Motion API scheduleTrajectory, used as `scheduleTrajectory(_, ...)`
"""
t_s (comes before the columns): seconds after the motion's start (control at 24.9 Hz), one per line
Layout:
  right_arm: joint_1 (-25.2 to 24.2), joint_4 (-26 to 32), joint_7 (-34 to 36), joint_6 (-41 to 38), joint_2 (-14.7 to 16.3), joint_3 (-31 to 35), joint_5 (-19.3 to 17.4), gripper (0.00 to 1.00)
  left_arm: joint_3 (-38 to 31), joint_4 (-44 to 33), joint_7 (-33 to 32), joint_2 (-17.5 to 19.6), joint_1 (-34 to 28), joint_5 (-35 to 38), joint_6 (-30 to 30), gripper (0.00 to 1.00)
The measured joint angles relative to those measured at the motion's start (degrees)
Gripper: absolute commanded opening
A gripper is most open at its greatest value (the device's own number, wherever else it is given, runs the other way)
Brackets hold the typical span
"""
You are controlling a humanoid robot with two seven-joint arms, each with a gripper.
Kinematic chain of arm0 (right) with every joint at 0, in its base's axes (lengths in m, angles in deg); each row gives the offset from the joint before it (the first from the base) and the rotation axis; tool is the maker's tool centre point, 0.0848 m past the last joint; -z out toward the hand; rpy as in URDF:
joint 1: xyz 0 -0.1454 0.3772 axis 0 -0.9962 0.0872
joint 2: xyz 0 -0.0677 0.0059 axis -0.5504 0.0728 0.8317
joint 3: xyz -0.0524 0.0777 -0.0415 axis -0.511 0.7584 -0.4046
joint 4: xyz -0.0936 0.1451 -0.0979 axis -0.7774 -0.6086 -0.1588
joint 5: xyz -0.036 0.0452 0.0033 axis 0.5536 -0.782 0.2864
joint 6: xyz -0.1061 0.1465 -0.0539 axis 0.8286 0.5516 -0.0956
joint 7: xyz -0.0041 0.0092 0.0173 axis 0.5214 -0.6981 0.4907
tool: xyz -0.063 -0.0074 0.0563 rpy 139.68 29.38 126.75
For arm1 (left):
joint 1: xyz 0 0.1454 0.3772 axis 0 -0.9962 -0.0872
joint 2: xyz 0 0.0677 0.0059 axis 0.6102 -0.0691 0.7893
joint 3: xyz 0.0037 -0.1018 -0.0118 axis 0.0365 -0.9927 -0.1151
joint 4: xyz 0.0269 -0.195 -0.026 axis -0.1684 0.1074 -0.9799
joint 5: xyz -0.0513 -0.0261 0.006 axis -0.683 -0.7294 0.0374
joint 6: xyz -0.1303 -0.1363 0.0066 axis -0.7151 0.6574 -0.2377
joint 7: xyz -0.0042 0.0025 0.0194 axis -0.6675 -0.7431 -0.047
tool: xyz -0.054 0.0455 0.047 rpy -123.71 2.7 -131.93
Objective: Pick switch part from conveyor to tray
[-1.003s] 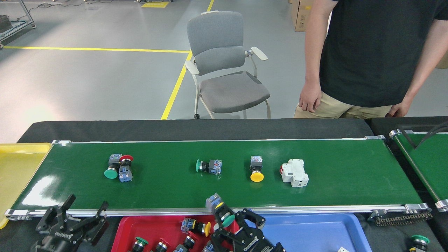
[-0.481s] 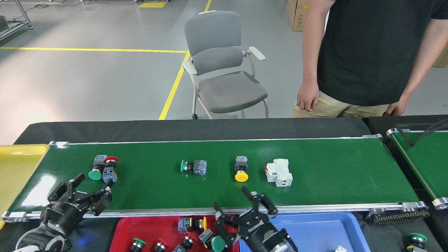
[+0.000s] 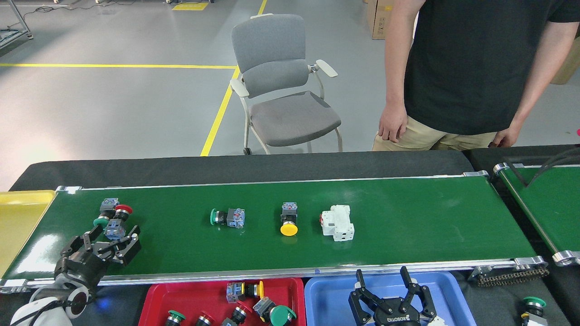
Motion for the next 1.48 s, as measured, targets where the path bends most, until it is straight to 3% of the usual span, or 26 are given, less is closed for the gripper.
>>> scheduleTrajectory(0.08,2.4,-0.7,0.2,0.0,-0.4,-0.1,0.0,1.00,0.7,2.9,0.4,0.1,2.3,0.0,2.3,0.60)
scheduleTrajectory(0.12,4.5,-1.7,0.0,-0.1,-1.1,-0.5,0.0,1.00,0.8,3.8,1.0,0.1,2.9,-0.1,2.8,0.32)
scheduleTrajectory(0.2,8.7,-5.7,-1.3,-0.1,-4.1,-1.9,0.3,1.00,0.8,4.7,2.3,0.1,3.0,-0.4,3.2,0.12)
scheduleTrajectory(0.4,19.1,-19.3,-3.1,-0.3,-9.5,-4.4,0.5,1.00,0.9,2.0,6.6,0.0,-0.6,-0.5,-1.9,0.05)
scheduleTrajectory(0.56,23.8,-26.9,-3.2,0.6,-9.8,-7.4,0.1,0.97,1.0,-11.3,7.4,0.0,-9.1,-1.5,-8.7,0.05)
scheduleTrajectory(0.64,25.4,-29.5,-3.3,1.4,-9.8,-8.3,-0.1,0.91,1.1,-19.9,7.6,-0.4,-14.7,-3.6,-13.2,0.07)
scheduleTrajectory(0.72,28.1,-32.6,-3.3,1.6,-9.8,-9.0,-0.7,0.71,1.2,-28.6,7.6,-0.5,-20.7,-5.2,-18.0,0.18)
scheduleTrajectory(0.76,29.1,-34.0,-3.3,1.6,-9.8,-9.5,-0.9,0.59,1.2,-32.5,7.6,-0.5,-23.6,-5.5,-20.2,0.32)
scheduleTrajectory(0.8,30.2,-35.1,-3.3,1.0,-9.8,-9.9,-1.0,0.48,1.2,-36.6,7.5,-0.6,-26.7,-5.7,-22.1,0.57)
scheduleTrajectory(0.84,31.1,-35.8,-3.3,-0.1,-9.8,-10.1,-1.2,0.39,1.2,-40.3,7.5,-0.8,-29.8,-5.7,-23.3,0.92)
scheduleTrajectory(0.88,31.5,-36.1,-3.3,-1.7,-9.8,-10.1,-1.4,0.32,1.0,-43.4,7.4,-1.4,-32.4,-5.7,-24.0,1.00)
scheduleTrajectory(1.08,31.4,-35.5,-3.4,-8.4,-9.4,-10.1,-2.5,0.28,0.7,-50.5,7.4,-6.3,-38.2,-5.7,-25.4,1.00)
scheduleTrajectory(1.2,29.1,-29.6,-3.3,-11.8,-7.5,-10.1,-2.9,0.28,-0.2,-50.5,7.3,-6.3,-38.5,-5.7,-25.5,1.00)
scheduleTrajectory(1.32,24.3,-20.4,-3.8,-15.5,-0.8,-10.1,-4.4,0.28,-4.1,-50.1,7.3,-6.7,-38.9,-5.7,-25.6,1.00)
scheduleTrajectory(1.48,18.2,-9.9,-4.2,-22.5,11.8,-10.0,-12.4,0.30,-9.8,-46.8,7.3,-9.7,-38.8,-5.7,-14.8,1.00)
